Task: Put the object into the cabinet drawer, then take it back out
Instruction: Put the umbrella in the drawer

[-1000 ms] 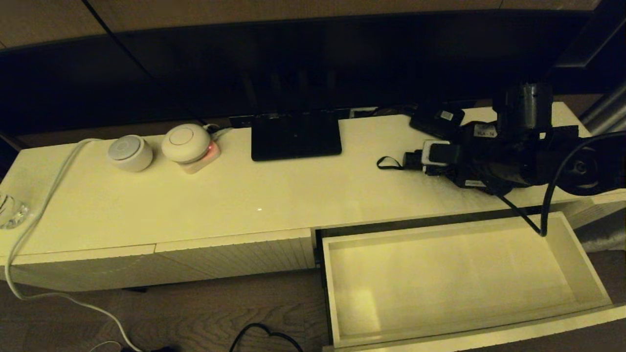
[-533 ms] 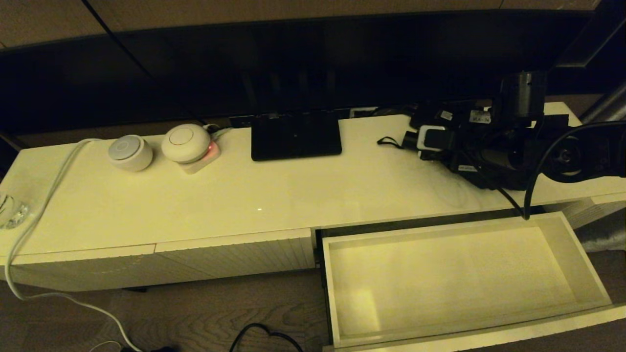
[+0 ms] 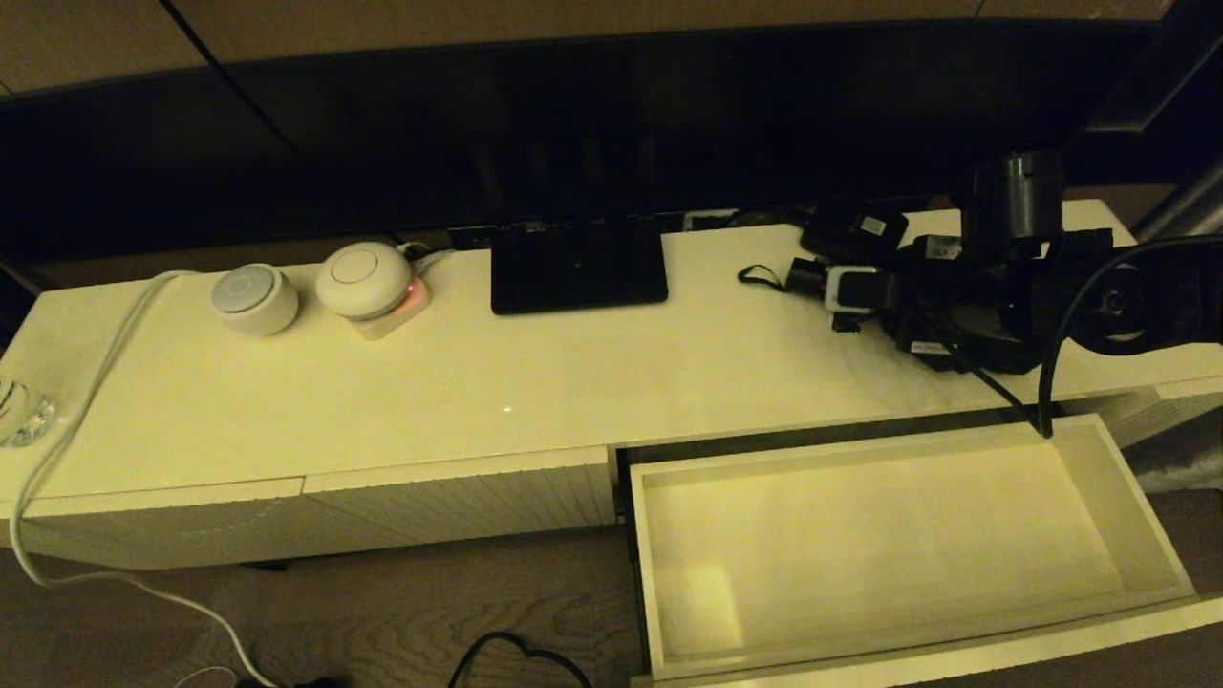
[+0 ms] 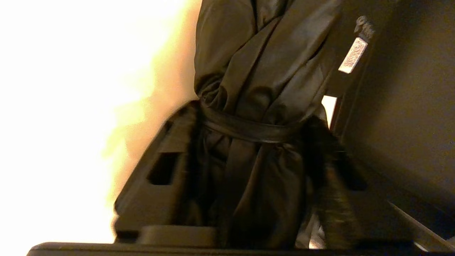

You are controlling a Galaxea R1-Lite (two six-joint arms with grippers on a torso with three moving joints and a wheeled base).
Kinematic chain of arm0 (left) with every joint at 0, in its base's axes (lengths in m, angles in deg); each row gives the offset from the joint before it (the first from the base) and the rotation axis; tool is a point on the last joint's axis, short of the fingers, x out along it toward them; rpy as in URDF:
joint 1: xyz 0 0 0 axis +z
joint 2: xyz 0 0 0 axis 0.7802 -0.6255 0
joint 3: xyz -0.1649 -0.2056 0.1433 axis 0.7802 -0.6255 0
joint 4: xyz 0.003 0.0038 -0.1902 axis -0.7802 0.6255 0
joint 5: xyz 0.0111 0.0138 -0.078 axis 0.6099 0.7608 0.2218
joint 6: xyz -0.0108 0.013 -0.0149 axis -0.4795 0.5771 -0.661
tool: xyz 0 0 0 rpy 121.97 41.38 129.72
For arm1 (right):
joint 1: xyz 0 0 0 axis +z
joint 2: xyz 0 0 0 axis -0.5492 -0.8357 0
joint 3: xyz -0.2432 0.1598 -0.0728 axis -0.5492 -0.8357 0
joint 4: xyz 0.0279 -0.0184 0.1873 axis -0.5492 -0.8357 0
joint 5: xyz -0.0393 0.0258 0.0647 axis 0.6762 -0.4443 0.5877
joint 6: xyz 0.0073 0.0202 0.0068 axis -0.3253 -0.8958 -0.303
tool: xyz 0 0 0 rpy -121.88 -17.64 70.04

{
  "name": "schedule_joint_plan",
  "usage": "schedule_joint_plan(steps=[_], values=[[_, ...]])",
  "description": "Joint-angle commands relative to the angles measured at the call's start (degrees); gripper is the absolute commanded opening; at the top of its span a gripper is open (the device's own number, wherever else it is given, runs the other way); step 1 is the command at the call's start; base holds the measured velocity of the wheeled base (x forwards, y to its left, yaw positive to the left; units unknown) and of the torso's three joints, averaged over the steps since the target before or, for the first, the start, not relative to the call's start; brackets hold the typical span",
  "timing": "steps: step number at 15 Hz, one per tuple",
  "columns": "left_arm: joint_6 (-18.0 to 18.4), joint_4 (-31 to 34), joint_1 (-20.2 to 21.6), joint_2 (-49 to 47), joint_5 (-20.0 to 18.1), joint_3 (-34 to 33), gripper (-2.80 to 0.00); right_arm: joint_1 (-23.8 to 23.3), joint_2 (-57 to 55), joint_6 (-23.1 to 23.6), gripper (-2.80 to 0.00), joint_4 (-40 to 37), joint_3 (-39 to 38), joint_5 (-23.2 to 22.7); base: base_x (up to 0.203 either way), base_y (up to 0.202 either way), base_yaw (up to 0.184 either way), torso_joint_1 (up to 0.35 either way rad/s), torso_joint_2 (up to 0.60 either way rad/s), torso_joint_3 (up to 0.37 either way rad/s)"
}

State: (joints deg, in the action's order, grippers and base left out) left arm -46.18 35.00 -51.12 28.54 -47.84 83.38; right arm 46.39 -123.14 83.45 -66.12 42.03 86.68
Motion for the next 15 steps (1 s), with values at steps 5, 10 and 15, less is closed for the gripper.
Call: schedule_joint_plan(steps=[5,10,15], values=[[0.03,0.00,0.02,0.00,0.00,-0.18,-2.80,-0.07,0.20,0.35,-2.80,-0.37,-0.83,0.13,0.000,0.000,0.000,0.000,0.00,0.000],[0.01,0.00,0.02,0.00,0.00,-0.18,-2.80,-0.07,1.90,0.26,-2.80,0.55,-5.08,0.30,0.000,0.000,0.000,0.000,0.00,0.000],[0.01,0.00,0.02,0.00,0.00,-0.18,-2.80,1.08,10.08,0.66,-2.80,4.05,-10.78,0.50,0.000,0.000,0.000,0.000,0.00,0.000]])
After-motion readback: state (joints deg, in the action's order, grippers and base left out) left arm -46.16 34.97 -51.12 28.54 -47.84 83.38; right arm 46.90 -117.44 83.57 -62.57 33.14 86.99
